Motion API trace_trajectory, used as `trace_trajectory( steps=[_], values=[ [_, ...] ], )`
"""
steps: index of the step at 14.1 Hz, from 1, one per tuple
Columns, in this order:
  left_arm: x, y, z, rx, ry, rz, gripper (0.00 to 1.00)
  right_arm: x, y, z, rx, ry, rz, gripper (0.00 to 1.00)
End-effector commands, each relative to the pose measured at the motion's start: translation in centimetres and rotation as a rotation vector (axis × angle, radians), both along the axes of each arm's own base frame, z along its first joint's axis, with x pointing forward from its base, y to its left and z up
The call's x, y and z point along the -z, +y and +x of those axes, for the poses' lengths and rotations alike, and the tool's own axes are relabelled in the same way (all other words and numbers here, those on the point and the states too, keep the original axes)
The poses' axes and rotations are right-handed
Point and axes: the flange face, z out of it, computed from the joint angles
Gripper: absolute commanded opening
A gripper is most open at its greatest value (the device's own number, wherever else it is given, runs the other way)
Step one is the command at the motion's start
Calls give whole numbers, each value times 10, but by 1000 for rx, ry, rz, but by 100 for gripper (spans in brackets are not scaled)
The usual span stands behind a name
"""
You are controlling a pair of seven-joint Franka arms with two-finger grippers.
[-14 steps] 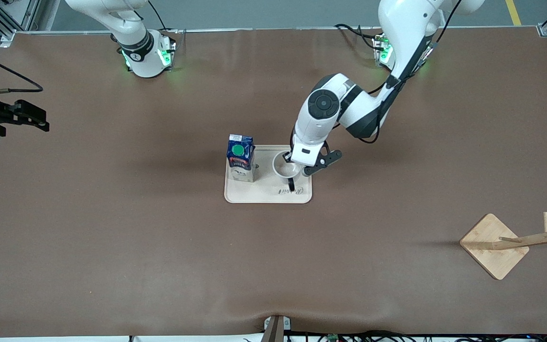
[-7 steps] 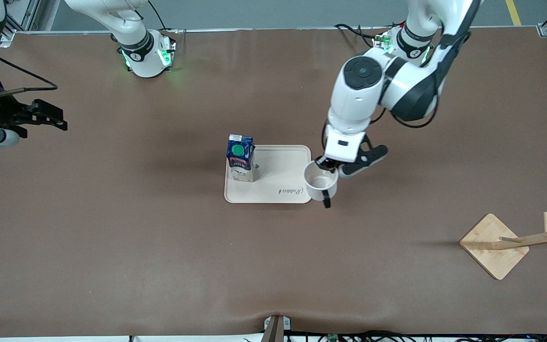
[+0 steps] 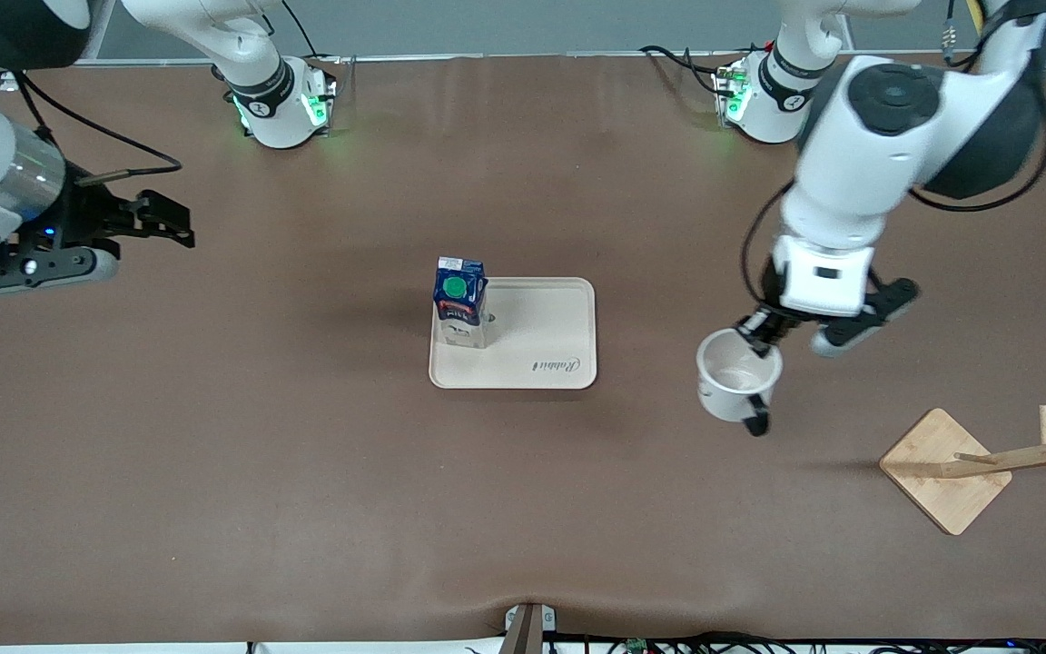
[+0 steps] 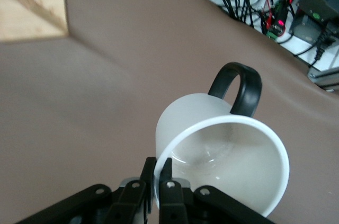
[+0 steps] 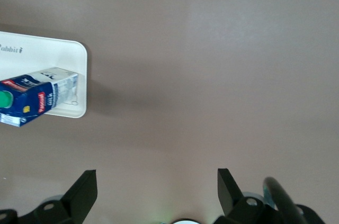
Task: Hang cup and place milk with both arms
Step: 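Lift the mug with the left gripper while the right gripper reaches out, then carry the mug to the stand while the right gripper grasps the milk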
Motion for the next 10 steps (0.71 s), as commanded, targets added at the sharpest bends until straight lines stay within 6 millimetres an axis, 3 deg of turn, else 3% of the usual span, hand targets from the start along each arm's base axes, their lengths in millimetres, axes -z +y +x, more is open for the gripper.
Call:
trace_trajectory(
  steps=[1, 3, 6, 10],
  values=[
    [-14, 63, 4, 67, -6, 62, 0, 10, 37, 2, 45, 29, -8, 100],
    [-14, 101, 2, 100, 7, 92, 0, 26, 65, 2, 81, 75, 22, 100],
    [-24, 137, -4, 158, 27, 136, 0, 53, 102, 5, 104, 109, 28, 100],
    [-24, 212, -10, 241, 101, 162, 0, 82, 153, 2, 155, 135, 15, 100]
  ],
)
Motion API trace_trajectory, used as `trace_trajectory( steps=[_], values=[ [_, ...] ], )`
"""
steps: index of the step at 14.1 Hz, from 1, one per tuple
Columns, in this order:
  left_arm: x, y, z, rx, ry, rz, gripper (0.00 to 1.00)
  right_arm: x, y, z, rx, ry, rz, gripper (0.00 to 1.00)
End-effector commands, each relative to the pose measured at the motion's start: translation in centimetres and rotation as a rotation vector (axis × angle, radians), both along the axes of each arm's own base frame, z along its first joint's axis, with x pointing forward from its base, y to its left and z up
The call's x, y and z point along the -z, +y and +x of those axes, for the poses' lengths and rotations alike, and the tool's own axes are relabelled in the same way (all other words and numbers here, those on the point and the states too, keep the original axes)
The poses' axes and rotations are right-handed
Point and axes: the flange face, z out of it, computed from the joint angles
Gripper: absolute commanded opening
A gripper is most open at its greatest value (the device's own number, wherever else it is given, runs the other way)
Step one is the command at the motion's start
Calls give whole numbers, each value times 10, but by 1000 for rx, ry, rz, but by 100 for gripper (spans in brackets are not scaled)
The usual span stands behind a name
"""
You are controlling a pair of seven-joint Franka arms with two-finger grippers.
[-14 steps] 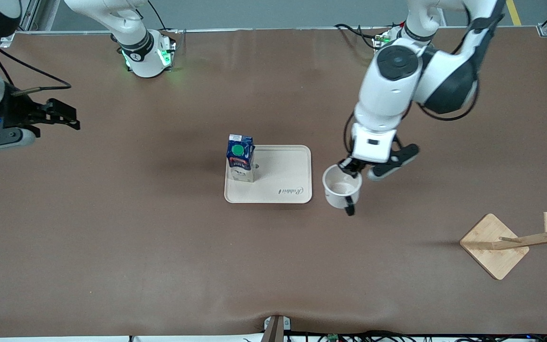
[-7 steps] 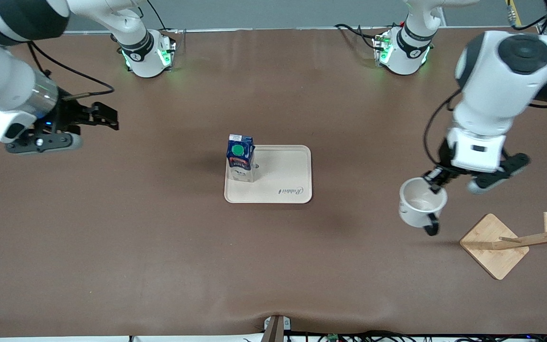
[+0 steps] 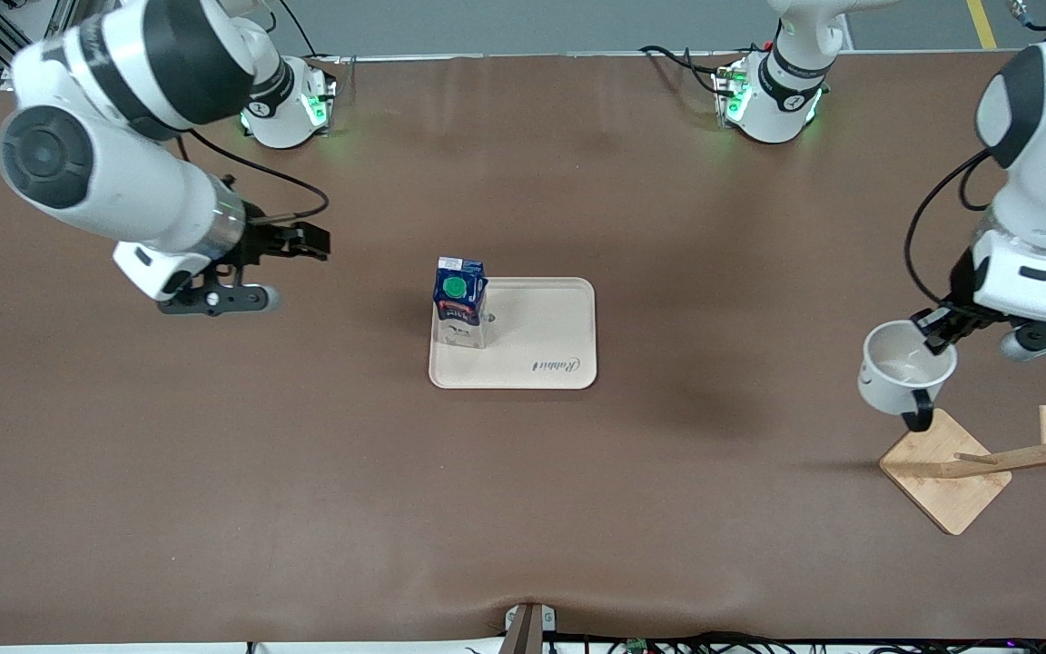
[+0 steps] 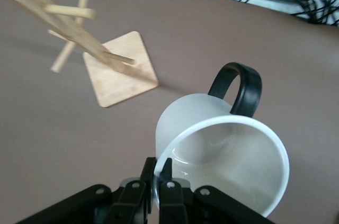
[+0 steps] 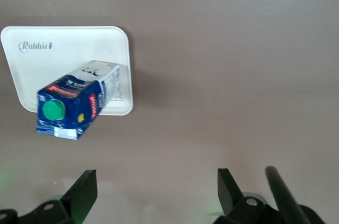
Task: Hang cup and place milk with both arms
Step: 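Carry the mug to the stand while the right gripper grasps the milk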
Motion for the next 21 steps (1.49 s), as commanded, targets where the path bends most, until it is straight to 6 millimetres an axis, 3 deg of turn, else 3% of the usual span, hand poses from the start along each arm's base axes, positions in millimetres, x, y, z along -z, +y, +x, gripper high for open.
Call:
trace_trajectory(
  steps=[1, 3, 8, 14, 18, 21],
  values=[
    [-2, 52, -12, 23, 26, -39, 0, 15, 30, 1, 41, 15, -5, 100],
    [3, 82, -12, -13, 27, -119, 0, 30, 53, -1, 64, 12, -18, 100],
    [7, 132, -14, -81, 9, -192, 0, 66, 115, -14, 103, -6, -49, 100],
    [5, 148, 16, -109, -36, -288, 0, 97, 165, -30, 123, -30, -75, 100],
    [6, 176, 25, -132, -73, -380, 0, 126, 183, -37, 124, -49, -87, 100],
    [23, 181, 32, -148, -61, -430, 0, 130, 183, -38, 124, -49, -88, 100]
  ],
)
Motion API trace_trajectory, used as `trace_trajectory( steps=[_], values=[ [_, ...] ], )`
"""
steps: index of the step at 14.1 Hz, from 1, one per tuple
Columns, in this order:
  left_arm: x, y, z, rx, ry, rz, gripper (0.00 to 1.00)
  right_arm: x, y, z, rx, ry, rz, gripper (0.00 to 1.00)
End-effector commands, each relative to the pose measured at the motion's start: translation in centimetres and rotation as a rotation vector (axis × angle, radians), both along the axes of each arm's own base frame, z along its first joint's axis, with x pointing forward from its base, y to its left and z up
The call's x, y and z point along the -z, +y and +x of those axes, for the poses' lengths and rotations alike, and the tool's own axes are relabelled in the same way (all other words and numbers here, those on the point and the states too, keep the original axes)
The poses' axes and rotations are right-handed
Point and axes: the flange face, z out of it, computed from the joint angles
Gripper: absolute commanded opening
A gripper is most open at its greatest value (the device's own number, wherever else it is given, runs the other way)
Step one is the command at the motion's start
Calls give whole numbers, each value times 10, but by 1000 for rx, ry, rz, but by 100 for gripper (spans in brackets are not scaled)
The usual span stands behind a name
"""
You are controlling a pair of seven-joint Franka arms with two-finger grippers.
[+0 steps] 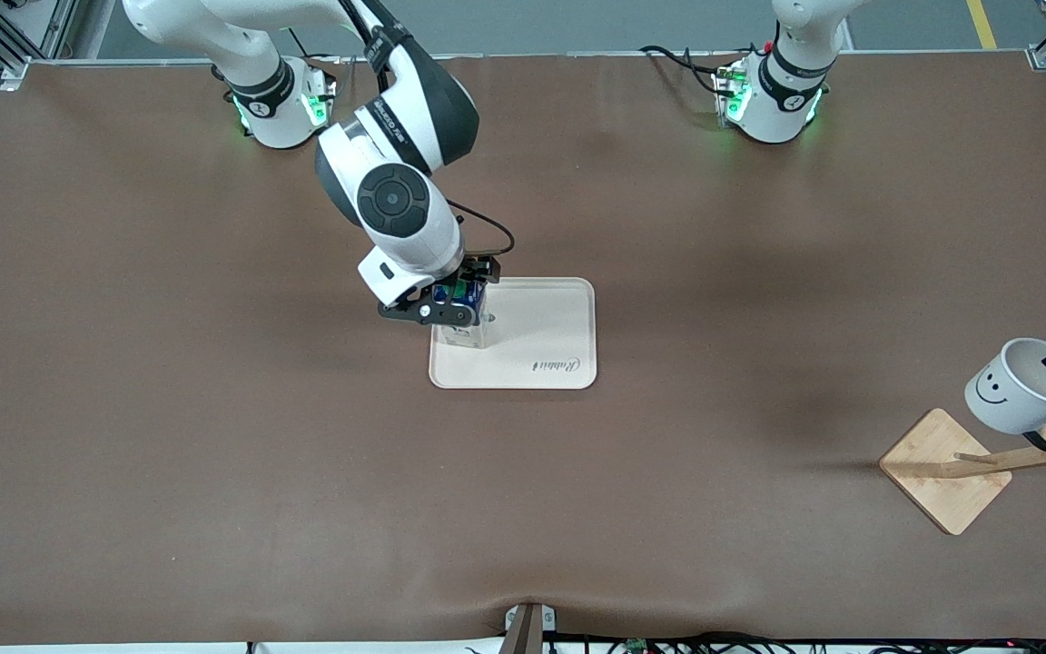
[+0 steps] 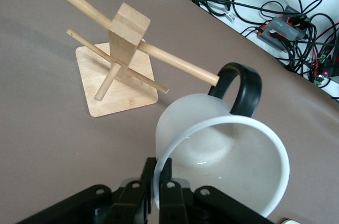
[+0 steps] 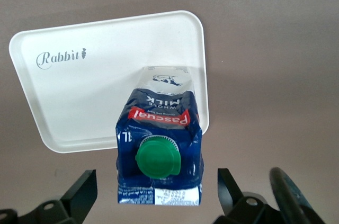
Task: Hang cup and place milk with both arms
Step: 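Carry the mug to the stand while the right gripper grasps the milk, then hang the mug handle on the wooden stand peg with the left gripper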
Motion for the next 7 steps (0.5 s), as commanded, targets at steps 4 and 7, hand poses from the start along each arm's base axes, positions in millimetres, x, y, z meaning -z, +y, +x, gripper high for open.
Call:
trace_trajectory(
  steps=[4, 7],
  values=[
    [17, 22, 14, -19, -7, -71, 0, 8, 1, -3, -1, -11, -30, 100],
    [20, 35, 12, -31, -13, -88, 0, 15, 1, -3, 1, -20, -30, 100]
  ],
)
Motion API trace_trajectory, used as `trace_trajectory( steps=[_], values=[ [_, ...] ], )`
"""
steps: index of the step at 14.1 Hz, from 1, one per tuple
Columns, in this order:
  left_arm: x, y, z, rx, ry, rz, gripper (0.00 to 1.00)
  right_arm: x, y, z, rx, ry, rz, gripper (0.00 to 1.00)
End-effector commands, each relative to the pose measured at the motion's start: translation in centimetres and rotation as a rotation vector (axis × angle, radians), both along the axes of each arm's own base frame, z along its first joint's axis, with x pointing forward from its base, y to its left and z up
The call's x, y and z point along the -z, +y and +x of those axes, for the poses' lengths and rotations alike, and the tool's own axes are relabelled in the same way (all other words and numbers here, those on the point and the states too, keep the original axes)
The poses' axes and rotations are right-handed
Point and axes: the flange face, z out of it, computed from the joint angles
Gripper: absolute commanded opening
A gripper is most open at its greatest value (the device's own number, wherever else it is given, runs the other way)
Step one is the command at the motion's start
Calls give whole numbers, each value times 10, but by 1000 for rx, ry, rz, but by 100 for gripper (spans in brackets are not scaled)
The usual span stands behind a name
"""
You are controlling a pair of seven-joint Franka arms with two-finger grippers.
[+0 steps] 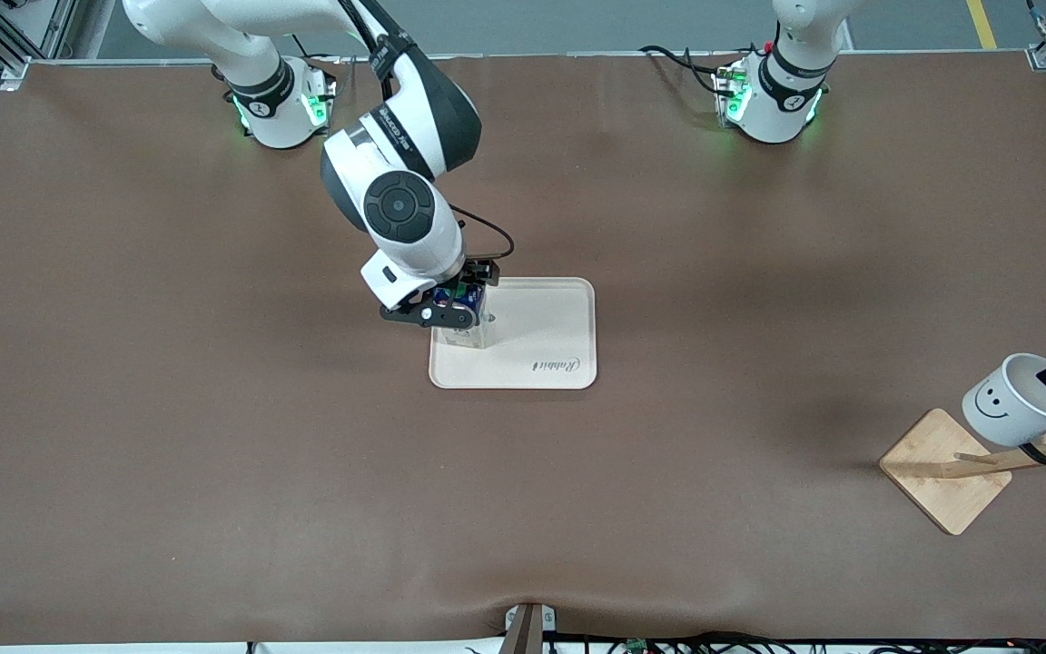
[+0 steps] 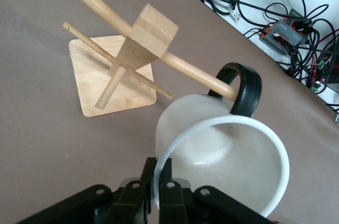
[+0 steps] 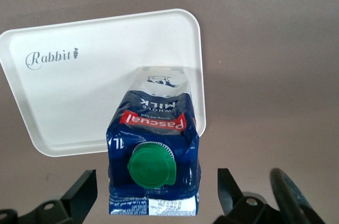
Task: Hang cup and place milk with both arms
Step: 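Hang the mug handle on the wooden stand peg with the left gripper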
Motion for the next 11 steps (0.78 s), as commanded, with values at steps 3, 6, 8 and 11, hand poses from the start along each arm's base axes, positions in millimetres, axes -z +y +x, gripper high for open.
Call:
trace_trajectory(
  steps=[3, 6, 8, 11],
  values=[
    [6, 10, 5, -7, -16, -55, 0, 15, 7, -4, 4, -31, -12, 100],
    [17, 11, 7, -9, -5, -75, 4, 22, 9, -7, -1, -24, -20, 100],
    [18, 10, 8, 5, -8, -72, 93, 27, 8, -8, 0, -24, -21, 100],
    [9, 0, 8, 15, -10, -81, 100, 26, 8, -9, -1, -21, -22, 41]
  ],
)
